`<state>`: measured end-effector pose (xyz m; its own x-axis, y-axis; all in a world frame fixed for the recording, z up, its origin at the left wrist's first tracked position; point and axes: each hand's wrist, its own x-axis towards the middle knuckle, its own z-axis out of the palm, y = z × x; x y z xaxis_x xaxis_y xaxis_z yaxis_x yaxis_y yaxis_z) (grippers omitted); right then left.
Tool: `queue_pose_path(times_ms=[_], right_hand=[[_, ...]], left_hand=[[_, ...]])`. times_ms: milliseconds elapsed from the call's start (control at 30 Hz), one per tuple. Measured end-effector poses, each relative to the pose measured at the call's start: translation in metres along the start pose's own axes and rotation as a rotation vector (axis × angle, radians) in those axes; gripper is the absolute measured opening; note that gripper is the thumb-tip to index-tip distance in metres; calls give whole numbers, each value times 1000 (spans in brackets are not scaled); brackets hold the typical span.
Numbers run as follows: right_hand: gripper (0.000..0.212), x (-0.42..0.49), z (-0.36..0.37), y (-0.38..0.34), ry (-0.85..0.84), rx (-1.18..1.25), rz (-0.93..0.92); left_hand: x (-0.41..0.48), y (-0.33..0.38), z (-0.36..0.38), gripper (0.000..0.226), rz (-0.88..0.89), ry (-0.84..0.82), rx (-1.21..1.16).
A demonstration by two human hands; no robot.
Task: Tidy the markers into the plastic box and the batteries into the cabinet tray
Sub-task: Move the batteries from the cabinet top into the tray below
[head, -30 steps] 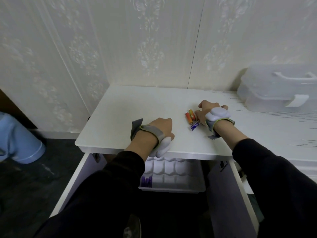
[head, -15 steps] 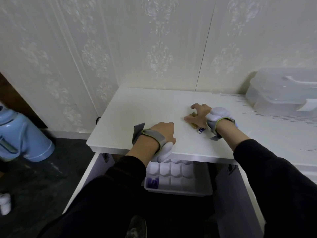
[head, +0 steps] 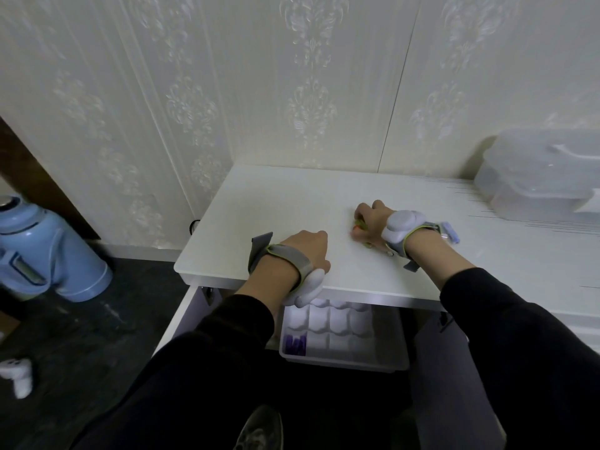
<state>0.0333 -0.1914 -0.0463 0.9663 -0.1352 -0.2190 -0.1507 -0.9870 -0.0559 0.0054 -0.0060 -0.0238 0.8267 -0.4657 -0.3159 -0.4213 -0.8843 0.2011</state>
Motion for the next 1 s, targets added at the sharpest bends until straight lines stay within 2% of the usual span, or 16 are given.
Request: queue_pose_path(times_ms=[200, 400, 500, 600, 700, 767, 833, 933, 1000], right_hand=[[36, 8, 6, 0, 32, 37, -21], [34, 10, 8, -10, 15, -39, 10], [29, 11, 4, -4, 16, 45, -39], [19, 6, -1, 0, 115, 366, -88], [13, -15, -7, -10, 201, 1004, -4], [8, -32, -10, -14, 140, 1399, 36], [21, -52, -13, -14, 35, 1684, 99], [29, -86, -11, -18, -188, 1940, 215], [32, -110, -4, -22, -329, 2024, 246]], left_hand=[[-2, -1, 1, 45, 2, 6, 3], [-1, -1, 2, 44, -1, 20, 5], [-1, -1, 1, 44, -3, 9, 3], [0, -3, -3, 45, -5, -10, 3], [1, -6, -6, 44, -19, -24, -20], [0, -6, -8, 41, -28, -32, -41], [-3, -6, -8, 32, -33, -47, -55], [-14, -9, -10, 17, -43, -39, -51], [-20, -12, -12, 30, -50, -33, -59]])
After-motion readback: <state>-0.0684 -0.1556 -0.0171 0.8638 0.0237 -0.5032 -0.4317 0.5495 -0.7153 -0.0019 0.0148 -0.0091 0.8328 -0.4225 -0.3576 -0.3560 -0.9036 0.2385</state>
